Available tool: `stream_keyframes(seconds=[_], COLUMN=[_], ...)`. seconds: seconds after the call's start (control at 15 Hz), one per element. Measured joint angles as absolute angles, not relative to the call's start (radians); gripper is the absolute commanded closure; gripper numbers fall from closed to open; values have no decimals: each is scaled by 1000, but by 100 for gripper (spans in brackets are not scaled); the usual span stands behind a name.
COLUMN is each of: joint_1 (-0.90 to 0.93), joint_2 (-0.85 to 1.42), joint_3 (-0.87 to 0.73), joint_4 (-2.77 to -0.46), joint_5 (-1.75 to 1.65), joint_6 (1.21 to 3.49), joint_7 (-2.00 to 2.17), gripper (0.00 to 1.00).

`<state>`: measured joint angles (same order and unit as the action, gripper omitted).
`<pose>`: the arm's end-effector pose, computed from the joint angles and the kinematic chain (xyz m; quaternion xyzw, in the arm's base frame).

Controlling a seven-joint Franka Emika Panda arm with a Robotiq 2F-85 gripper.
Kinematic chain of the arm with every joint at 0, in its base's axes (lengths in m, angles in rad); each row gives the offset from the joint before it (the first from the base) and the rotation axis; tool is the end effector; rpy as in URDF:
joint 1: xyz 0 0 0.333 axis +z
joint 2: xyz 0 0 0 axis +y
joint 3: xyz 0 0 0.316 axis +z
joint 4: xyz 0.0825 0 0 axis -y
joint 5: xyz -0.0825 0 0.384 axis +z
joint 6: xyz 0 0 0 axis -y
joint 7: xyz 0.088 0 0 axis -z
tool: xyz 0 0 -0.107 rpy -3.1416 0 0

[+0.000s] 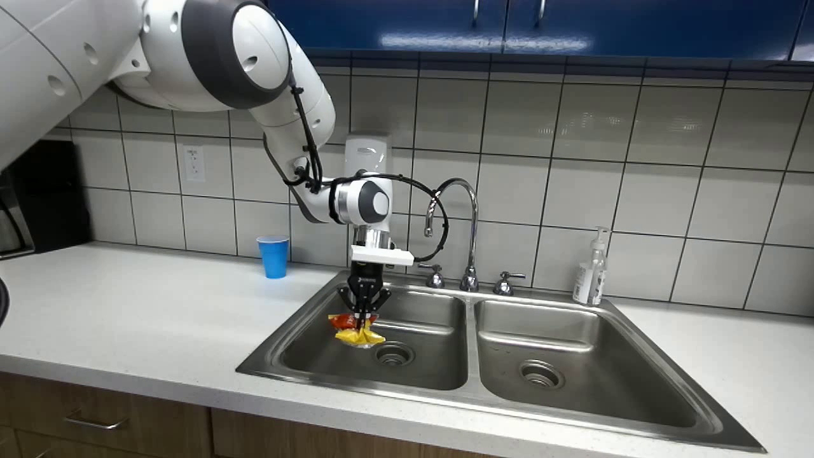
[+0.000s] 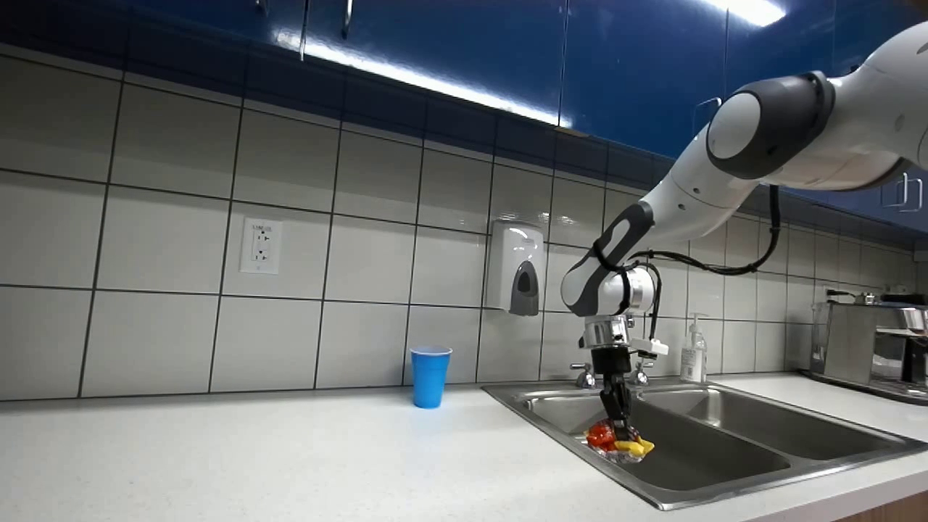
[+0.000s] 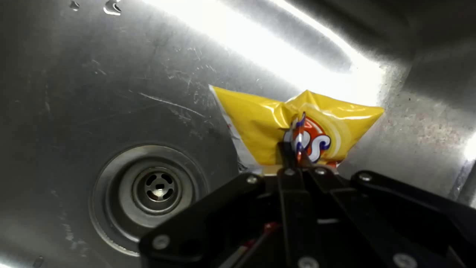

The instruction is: Put the packet in the sink on the left.

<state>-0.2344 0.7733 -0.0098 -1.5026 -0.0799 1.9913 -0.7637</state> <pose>0.6591 -0.1684 0.1883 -0.9501 -0.2755 0.1421 0.0357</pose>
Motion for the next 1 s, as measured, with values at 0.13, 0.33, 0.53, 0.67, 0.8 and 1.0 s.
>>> stream_keyframes(seconds=[0.13, 0.33, 0.53, 0.67, 0.8, 1.0], joint_1=[-234, -234, -234, -235, -237, -242], joint_2=[793, 819, 837, 845, 851, 864], joint_3=[-10, -10, -10, -10, -10, -10], joint_4=[-1497, -1492, -1489, -1489, -1489, -1489], joint_5=[-80, -80, -80, -80, -80, -80], joint_6=[1996, 2000, 2001, 2002, 2003, 2007], joint_7=[-764, -764, -766, -768, -770, -771], gripper=[100, 100, 100, 100, 100, 100])
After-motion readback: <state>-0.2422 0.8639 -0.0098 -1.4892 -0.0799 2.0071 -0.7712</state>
